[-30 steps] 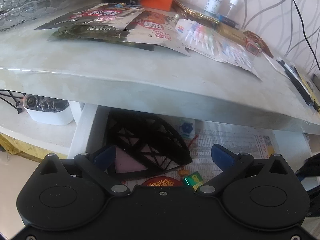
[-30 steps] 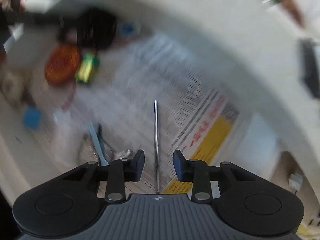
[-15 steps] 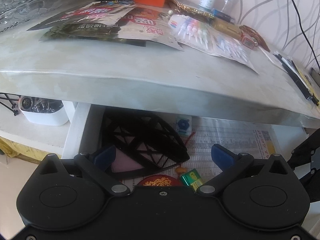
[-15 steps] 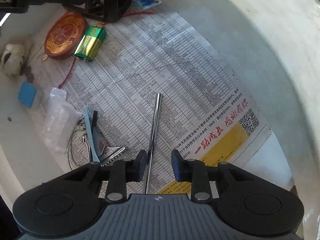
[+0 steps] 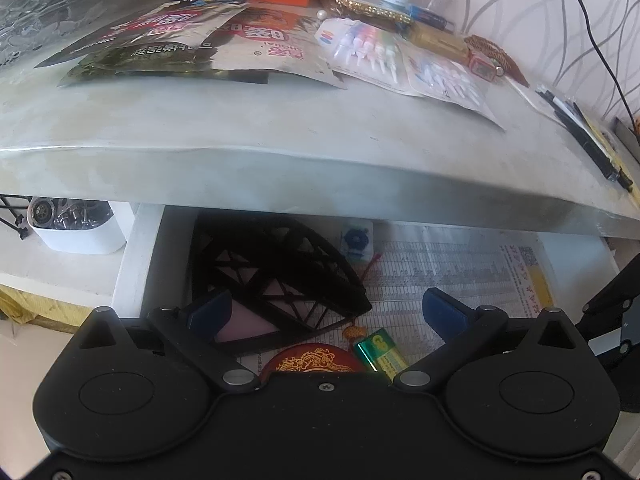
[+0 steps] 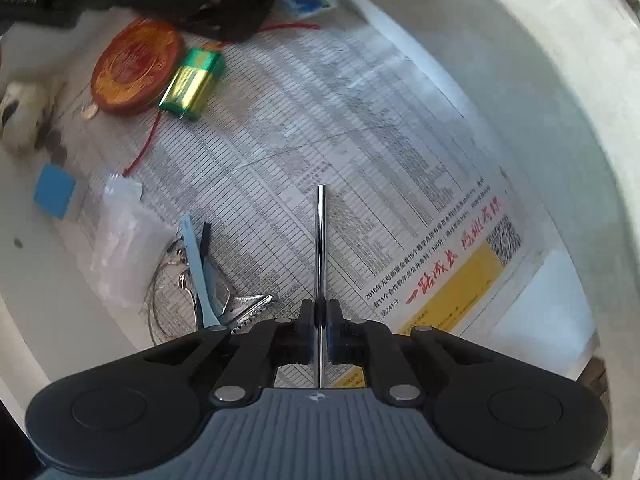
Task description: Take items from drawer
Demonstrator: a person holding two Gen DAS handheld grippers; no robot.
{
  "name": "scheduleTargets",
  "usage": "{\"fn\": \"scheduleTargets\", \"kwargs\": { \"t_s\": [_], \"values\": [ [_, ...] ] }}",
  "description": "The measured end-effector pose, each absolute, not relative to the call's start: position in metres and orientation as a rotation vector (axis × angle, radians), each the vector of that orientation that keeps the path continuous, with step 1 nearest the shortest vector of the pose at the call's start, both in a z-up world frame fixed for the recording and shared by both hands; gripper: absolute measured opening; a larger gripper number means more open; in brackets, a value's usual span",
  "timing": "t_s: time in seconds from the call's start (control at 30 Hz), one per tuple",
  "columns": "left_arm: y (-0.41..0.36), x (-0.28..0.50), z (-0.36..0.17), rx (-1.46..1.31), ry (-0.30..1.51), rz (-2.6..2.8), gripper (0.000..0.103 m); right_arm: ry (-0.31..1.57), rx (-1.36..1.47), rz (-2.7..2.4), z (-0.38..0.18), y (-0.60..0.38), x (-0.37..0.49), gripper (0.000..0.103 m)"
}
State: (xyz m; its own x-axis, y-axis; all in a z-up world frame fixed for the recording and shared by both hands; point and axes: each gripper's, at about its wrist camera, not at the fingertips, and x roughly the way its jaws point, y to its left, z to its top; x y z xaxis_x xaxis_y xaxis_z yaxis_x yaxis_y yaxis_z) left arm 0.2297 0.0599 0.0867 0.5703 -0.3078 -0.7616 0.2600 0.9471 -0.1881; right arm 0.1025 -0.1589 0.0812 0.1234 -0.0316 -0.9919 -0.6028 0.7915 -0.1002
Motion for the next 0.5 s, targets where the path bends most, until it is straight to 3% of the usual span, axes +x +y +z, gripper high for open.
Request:
{"fn": "scheduleTargets", "kwargs": {
  "t_s": [0.27, 0.5],
  "values": [
    [0.057, 0.23, 0.085, -0.027, 0.913, -0.325, 0.103, 1.334, -0.382, 0.4, 0.084, -0.177, 0.081, 0.007],
    [0.054, 0.23, 0.084, -0.006, 0.919, -0.319, 0.103, 1.221, -0.287, 0.37, 0.123, -0.191, 0.072, 0.006]
  ]
}}
